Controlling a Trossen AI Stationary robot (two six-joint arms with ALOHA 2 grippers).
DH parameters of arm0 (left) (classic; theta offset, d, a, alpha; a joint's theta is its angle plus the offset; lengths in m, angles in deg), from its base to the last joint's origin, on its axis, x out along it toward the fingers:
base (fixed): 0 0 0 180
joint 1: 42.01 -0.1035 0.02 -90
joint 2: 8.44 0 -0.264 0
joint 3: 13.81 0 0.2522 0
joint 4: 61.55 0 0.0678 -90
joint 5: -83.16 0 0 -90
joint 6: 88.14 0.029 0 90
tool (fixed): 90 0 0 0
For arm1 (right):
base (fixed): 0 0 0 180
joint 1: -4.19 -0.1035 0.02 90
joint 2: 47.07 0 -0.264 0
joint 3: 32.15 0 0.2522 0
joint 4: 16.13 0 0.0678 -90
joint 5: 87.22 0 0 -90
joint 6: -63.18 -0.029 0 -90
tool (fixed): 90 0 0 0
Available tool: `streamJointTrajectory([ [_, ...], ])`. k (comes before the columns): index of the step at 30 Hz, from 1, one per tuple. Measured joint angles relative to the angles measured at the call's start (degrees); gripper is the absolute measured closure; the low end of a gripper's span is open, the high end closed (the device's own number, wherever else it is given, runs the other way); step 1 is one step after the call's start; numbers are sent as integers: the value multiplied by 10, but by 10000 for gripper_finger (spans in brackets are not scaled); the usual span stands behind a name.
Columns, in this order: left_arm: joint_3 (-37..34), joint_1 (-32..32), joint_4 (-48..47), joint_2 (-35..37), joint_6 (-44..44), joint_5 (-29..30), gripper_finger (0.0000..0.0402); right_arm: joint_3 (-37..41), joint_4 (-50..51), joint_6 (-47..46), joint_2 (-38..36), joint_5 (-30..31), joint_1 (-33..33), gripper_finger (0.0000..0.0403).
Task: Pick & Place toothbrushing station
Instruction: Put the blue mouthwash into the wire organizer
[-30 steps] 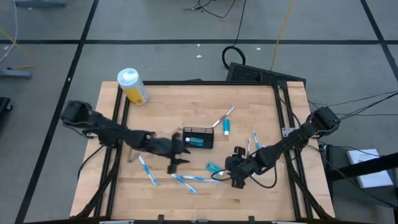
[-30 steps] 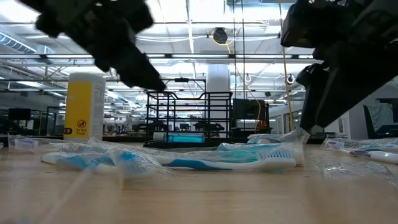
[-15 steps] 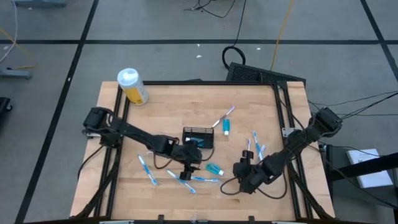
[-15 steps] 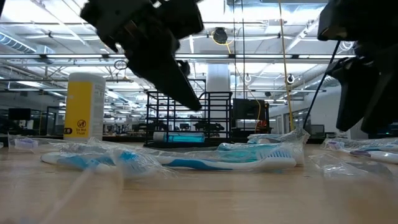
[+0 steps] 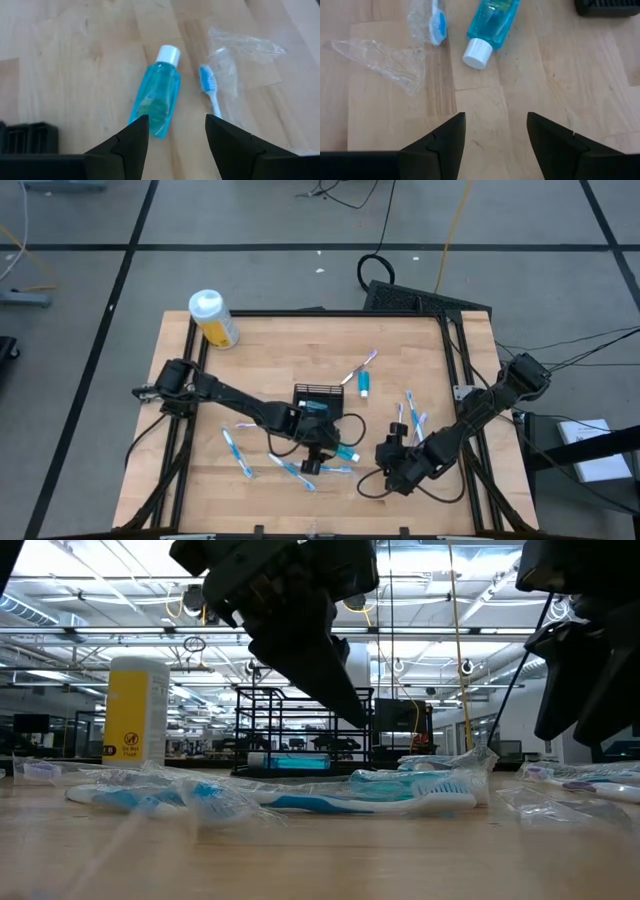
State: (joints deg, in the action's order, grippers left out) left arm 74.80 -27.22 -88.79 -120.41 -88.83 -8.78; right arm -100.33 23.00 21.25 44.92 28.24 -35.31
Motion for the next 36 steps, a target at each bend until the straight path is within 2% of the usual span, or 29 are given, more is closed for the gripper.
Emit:
streamJointTrajectory([
  [36,0,2,38,-22,6,-16,199,0,-15,19,0,-1,-6,197],
])
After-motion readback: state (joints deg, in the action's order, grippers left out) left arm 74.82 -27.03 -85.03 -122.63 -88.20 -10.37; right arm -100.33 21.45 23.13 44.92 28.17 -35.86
